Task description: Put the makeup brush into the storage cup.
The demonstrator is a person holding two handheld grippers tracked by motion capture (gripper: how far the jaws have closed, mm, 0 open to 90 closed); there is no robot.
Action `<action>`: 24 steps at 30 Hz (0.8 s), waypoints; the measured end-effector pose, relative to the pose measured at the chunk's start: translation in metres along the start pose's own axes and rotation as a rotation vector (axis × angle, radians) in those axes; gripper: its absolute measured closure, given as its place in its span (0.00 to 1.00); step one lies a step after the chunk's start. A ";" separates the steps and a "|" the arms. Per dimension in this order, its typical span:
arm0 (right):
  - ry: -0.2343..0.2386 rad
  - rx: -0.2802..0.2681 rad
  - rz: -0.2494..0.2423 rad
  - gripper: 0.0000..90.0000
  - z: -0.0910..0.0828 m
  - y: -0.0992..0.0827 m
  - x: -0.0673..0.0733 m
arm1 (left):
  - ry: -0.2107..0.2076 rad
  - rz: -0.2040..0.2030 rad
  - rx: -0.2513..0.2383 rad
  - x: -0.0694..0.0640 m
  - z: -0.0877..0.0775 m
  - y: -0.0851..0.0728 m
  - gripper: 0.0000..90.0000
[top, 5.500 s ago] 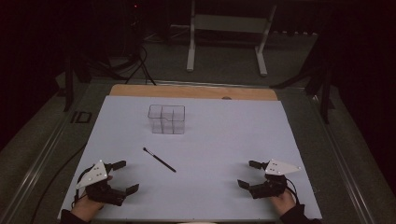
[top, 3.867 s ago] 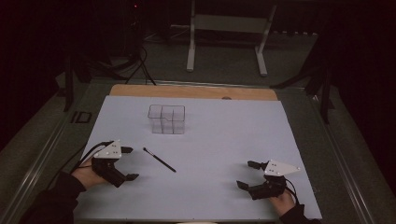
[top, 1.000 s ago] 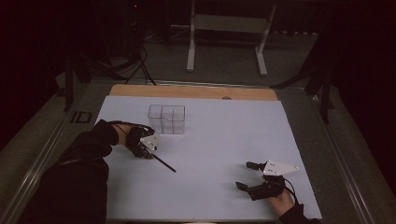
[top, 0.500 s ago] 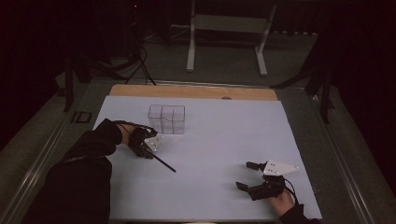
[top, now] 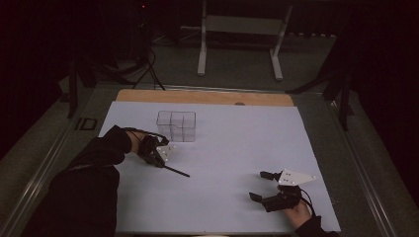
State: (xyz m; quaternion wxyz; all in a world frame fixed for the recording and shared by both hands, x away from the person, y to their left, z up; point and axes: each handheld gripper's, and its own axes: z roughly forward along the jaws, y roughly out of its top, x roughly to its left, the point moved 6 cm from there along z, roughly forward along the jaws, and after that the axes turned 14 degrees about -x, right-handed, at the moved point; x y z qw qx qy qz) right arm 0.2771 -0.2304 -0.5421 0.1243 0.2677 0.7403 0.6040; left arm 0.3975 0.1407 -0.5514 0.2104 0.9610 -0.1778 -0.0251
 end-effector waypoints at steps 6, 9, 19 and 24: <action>0.003 -0.001 -0.002 0.12 0.000 0.000 0.000 | 0.054 -0.109 -0.039 0.000 -0.011 0.013 0.94; 0.003 -0.001 -0.002 0.12 0.000 0.000 0.000 | 0.069 -0.128 -0.035 0.001 -0.012 0.015 0.94; 0.004 0.001 -0.005 0.12 0.000 0.000 0.001 | 0.065 -0.310 -0.067 -0.008 -0.010 0.043 0.94; 0.003 0.005 -0.004 0.12 0.001 0.000 0.001 | 0.071 -0.323 -0.063 -0.008 -0.008 0.050 0.94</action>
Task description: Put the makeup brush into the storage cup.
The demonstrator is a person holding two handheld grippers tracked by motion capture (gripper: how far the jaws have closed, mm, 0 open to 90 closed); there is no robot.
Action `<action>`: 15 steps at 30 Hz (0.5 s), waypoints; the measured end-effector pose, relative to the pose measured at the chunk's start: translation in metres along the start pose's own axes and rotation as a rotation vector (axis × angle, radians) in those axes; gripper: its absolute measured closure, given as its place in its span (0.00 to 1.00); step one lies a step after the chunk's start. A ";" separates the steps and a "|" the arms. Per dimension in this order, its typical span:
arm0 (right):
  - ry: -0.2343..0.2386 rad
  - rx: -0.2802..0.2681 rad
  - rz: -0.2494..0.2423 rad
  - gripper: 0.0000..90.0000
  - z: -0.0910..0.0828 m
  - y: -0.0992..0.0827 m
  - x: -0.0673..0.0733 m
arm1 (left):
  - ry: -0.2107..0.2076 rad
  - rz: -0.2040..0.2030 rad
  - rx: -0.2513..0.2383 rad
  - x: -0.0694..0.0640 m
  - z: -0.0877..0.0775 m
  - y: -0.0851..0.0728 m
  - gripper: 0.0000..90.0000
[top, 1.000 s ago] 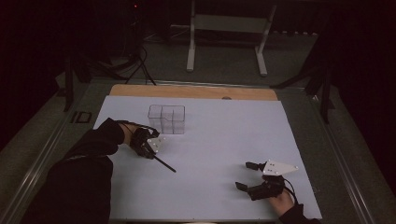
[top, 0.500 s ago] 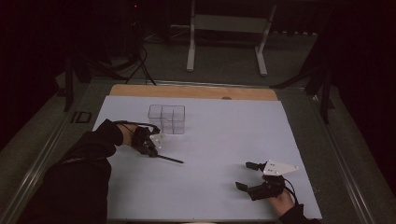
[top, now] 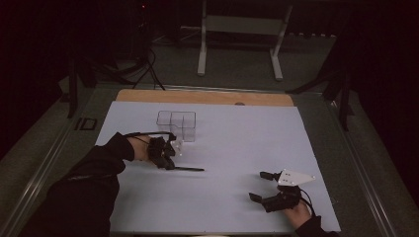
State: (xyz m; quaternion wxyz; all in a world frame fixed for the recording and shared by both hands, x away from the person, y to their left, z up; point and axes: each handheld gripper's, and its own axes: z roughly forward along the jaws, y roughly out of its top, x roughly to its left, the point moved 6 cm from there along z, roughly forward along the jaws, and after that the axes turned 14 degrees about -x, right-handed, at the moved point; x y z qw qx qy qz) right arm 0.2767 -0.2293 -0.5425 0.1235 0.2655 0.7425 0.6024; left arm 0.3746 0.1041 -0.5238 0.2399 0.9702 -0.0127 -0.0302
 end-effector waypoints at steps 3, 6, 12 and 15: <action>0.002 0.004 0.001 0.12 0.000 0.000 0.000 | -0.009 -0.015 -0.001 -0.001 0.001 0.002 0.94; 0.004 0.006 -0.001 0.12 0.000 -0.001 0.000 | -0.010 -0.037 0.009 -0.003 0.004 0.008 0.94; 0.004 0.008 -0.004 0.12 0.001 -0.001 0.001 | -0.011 -0.070 0.014 -0.005 0.009 0.020 0.94; 0.004 0.014 -0.010 0.12 0.001 -0.001 0.001 | -0.009 -0.069 -0.001 -0.005 0.009 0.025 0.94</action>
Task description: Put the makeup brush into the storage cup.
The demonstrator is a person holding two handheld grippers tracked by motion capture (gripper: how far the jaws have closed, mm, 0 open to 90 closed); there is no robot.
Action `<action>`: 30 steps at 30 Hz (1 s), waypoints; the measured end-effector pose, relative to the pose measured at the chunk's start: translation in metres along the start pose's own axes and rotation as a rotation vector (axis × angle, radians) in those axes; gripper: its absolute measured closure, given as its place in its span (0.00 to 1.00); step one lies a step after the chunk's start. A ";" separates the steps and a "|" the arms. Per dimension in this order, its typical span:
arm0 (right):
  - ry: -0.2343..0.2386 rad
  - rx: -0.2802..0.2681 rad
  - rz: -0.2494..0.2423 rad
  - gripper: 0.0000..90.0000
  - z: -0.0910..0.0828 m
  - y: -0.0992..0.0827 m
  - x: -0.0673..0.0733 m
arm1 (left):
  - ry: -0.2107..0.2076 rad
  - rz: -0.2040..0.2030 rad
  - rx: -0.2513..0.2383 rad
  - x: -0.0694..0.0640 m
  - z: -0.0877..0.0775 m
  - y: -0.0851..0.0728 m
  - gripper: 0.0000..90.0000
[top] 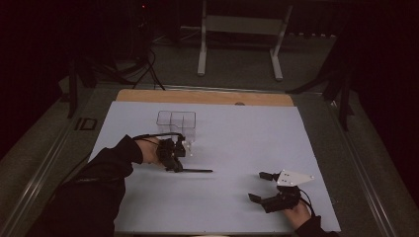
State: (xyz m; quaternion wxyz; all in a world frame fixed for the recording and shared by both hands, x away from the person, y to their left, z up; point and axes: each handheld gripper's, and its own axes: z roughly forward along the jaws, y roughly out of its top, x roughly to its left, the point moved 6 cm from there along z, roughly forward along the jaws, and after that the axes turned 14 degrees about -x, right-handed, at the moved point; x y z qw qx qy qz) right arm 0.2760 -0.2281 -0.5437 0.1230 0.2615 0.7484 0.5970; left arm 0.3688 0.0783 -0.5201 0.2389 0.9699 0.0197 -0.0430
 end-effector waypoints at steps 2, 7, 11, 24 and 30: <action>0.000 0.005 -0.003 0.12 0.000 0.000 0.001 | -0.005 -0.006 -0.008 -0.001 0.000 0.005 0.94; -0.027 0.014 -0.029 0.14 0.000 0.000 0.000 | 0.017 -0.025 -0.022 0.000 0.002 0.012 0.94; -0.051 0.004 -0.037 0.15 -0.001 0.002 -0.002 | 0.021 -0.032 -0.016 0.000 0.005 0.015 0.94; -0.091 0.050 -0.112 0.15 0.003 0.020 0.004 | 0.031 -0.069 0.009 -0.003 0.012 0.022 0.94; -0.061 0.042 -0.138 0.14 0.013 0.038 0.011 | 0.034 -0.081 0.022 -0.006 0.012 0.023 0.94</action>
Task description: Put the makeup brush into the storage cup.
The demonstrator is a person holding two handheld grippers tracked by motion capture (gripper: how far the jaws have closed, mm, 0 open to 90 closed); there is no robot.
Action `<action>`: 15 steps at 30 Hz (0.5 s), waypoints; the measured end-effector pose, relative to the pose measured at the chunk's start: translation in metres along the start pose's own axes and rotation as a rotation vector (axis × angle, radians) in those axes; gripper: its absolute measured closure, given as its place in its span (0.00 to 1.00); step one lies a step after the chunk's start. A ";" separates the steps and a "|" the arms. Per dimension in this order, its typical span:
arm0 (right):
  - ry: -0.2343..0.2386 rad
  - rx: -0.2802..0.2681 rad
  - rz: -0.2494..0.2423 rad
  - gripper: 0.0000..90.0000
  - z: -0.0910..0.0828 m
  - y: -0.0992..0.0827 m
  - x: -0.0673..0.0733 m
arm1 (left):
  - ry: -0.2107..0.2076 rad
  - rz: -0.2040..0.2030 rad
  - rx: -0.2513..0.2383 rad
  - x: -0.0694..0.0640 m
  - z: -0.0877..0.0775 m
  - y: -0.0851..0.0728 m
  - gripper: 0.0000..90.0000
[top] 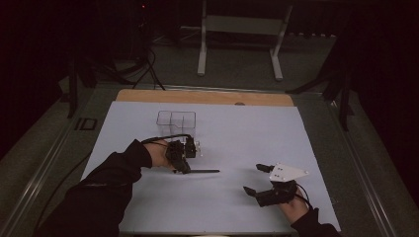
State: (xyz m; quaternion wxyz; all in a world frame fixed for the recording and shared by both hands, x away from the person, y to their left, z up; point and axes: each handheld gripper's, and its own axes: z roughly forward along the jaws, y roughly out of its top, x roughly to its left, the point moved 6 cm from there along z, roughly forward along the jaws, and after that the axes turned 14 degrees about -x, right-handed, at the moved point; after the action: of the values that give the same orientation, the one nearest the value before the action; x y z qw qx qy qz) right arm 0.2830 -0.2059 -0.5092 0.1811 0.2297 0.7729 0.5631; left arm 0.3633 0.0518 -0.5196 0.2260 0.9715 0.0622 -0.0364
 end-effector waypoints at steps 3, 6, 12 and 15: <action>-0.004 0.014 -0.051 0.14 0.010 0.006 0.006 | -0.004 -0.002 -0.010 -0.001 -0.002 0.001 0.94; 0.007 0.029 -0.102 0.15 0.020 0.012 0.013 | -0.014 -0.010 -0.023 -0.001 -0.004 0.004 0.94; 0.020 0.115 -0.224 0.26 0.034 0.016 0.020 | -0.011 -0.017 -0.042 -0.003 -0.005 0.013 0.94; 0.005 0.155 -0.275 0.36 0.041 0.019 0.022 | 0.003 0.003 -0.043 -0.004 -0.004 0.021 0.94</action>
State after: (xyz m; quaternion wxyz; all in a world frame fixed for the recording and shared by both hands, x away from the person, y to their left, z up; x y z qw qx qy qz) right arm 0.2899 -0.1566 -0.5041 0.2362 0.1335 0.8387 0.4721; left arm 0.3628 0.0349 -0.5066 0.2470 0.9665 0.0619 -0.0331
